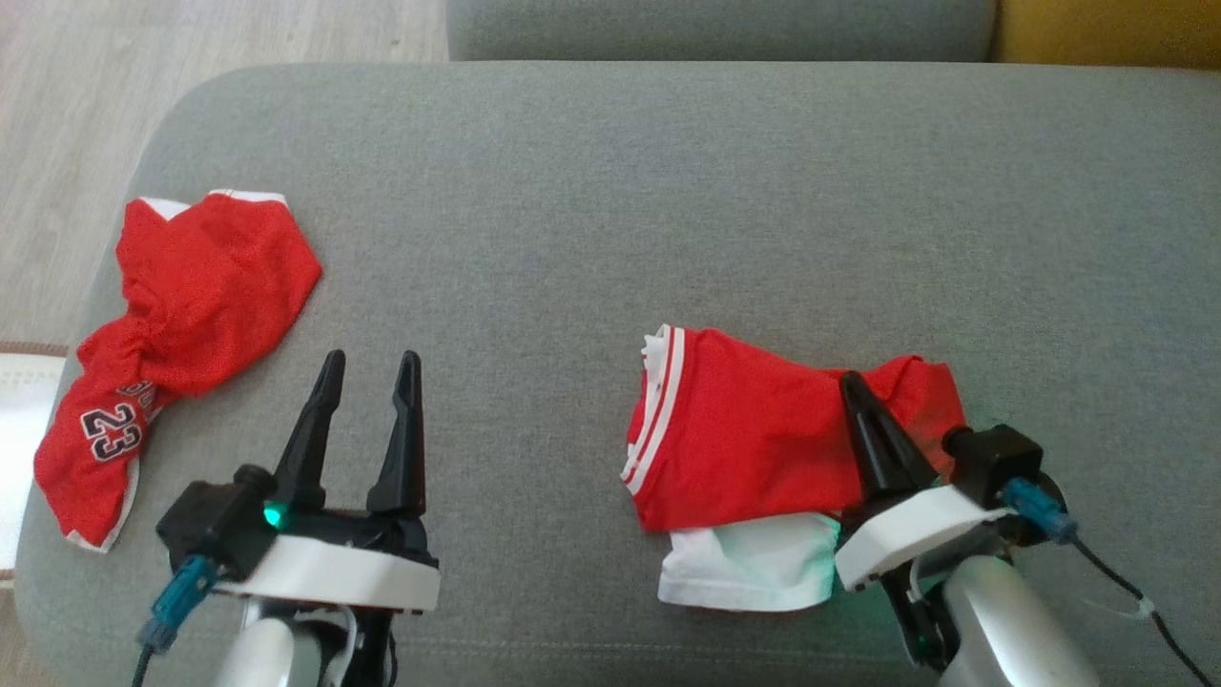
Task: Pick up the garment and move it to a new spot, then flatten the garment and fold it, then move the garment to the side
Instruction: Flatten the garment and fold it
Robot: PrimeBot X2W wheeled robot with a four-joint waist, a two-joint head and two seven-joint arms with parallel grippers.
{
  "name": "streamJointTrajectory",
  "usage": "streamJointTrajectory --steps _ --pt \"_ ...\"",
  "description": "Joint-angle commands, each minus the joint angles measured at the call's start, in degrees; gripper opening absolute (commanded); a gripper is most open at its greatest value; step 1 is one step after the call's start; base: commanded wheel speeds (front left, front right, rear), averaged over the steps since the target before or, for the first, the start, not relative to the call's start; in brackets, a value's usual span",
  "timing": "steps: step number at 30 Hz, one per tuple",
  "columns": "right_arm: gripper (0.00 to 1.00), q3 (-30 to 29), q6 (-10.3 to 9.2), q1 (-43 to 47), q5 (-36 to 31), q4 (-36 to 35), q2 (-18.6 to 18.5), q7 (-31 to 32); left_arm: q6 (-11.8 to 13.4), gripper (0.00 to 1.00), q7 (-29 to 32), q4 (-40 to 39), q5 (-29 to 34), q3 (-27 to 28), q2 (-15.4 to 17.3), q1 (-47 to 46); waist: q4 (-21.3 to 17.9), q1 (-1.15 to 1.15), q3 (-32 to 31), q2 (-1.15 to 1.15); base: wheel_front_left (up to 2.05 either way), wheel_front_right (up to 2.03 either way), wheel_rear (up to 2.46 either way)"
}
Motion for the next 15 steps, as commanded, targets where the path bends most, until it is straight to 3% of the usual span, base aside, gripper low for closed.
streamJointTrajectory --steps 1,10,15 --pt "0.0 1.5 -0.04 -1.3 -0.3 -1.2 -0.1 -0.8 -0.2 1.0 -0.7 -1.9 0.0 1.6 0.1 -2.8 0.2 0.0 0.2 0.0 0.0 0.0 0.0" --pt "0.0 3.4 -0.04 -5.6 0.2 13.6 -0.1 -0.8 -0.7 1.0 -0.7 -1.4 0.0 1.3 0.1 -3.7 2.0 0.0 0.9 0.0 0.0 0.0 0.0" --pt "0.0 3.3 -0.04 -7.0 1.5 12.6 -0.1 -0.8 -0.4 1.0 -0.7 -1.5 0.0 2.7 0.1 -3.6 1.0 0.0 0.6 0.0 0.0 0.0 0.0"
